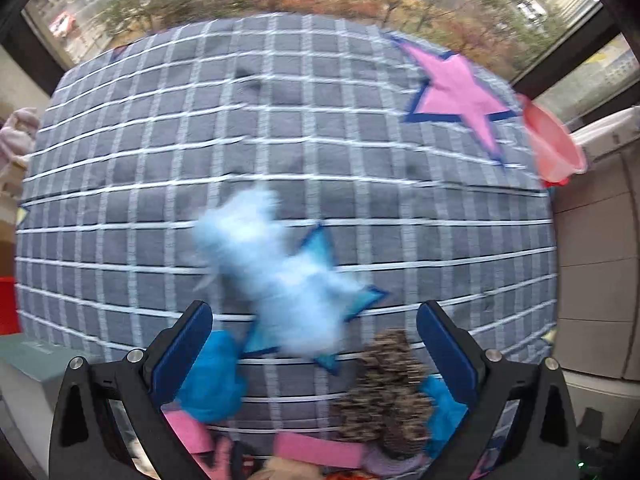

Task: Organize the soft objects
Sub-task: 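Grasp the light-blue feather toy with left tool while right tool grasps the blue cloth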

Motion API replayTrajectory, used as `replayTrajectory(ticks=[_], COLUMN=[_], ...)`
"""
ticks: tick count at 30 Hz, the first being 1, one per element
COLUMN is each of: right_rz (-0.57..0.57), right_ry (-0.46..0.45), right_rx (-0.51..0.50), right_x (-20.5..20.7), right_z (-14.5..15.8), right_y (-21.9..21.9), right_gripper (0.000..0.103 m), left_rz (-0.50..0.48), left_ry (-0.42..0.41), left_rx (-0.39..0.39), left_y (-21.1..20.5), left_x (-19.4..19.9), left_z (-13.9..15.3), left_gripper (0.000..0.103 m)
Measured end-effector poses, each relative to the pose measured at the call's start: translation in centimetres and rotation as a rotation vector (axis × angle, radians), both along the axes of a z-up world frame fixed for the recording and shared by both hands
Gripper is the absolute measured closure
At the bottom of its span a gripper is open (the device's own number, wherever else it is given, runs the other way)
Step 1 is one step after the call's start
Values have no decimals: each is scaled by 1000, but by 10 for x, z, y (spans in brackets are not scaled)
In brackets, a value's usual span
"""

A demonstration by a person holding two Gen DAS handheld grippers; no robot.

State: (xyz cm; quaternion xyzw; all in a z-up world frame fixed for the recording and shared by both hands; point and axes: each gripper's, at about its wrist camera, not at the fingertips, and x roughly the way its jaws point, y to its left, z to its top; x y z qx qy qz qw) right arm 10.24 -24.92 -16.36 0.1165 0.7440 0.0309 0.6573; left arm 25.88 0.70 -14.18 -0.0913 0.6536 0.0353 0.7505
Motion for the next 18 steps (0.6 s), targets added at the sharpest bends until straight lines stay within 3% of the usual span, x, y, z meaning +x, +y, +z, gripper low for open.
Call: replayTrajectory(ticks=[11, 15, 18], right_rz=[-30, -26, 1], right_ry=[-29, -38, -50], right_rx=[-4, -12, 15], right_x=[11, 21, 32], right_z=[-30, -42, -50], right_y=[12, 14, 23], right_gripper=[0, 1, 14], left_rz=[-6, -19, -1], left_ry=[122, 173, 209], left_rx=[79, 136, 131], left_y=[-14, -23, -23], left_x=[17, 24, 26], left_z=[-57, -78, -90], left_gripper=[1, 9, 12])
